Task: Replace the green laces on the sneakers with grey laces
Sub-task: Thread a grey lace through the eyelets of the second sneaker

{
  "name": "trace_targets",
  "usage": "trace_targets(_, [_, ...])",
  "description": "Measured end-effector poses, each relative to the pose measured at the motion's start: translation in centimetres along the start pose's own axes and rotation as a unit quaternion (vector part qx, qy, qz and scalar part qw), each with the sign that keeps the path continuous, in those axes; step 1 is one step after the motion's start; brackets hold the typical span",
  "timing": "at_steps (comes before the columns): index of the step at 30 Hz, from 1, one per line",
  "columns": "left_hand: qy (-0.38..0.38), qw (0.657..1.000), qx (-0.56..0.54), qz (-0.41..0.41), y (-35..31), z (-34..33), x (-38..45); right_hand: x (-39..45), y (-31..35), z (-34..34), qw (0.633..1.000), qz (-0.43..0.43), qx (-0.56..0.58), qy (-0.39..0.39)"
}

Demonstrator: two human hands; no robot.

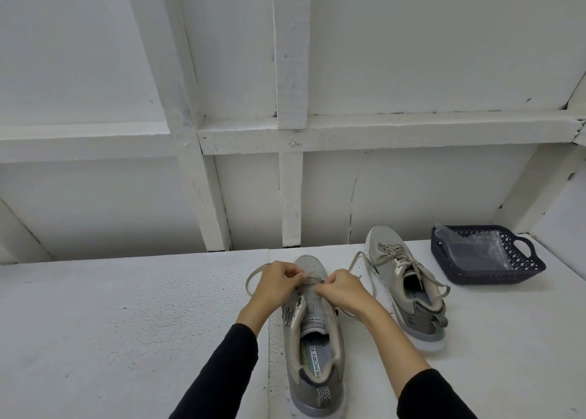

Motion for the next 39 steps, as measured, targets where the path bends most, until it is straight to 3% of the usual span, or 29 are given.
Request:
trace_targets(6, [-0.014, 1.0, 0.008, 0.023, 1.4, -1.6, -0.4, 0.7, -3.4, 0.1, 0.992, -0.014, 0.125, -0.009])
trace_targets(15, [-0.032, 0.993, 0.105, -0.031, -0.3, -2.9, -1.0, 0.2, -5.7, -0.9, 0.948, -0.042, 0.314, 0.004])
trace_targets(25, [0.011, 0.983, 0.162, -0.084, -0.9, -3.9, -1.1, 0.7, -6.3, -1.3, 0.943, -0.041, 0.329, -0.02])
trace_targets(39, [0.019, 0.981, 0.161, -0.105, -0.7, -4.2, -0.9, 0.5, -6.2, -1.2, 0.937, -0.039, 0.347, -0.018])
Point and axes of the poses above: each hand's wrist, its own x-axis towards the middle knuckle, its own z-axis out of the back of the hand, y = z × x, the point moved 9 cm from there along x, towards the middle knuckle
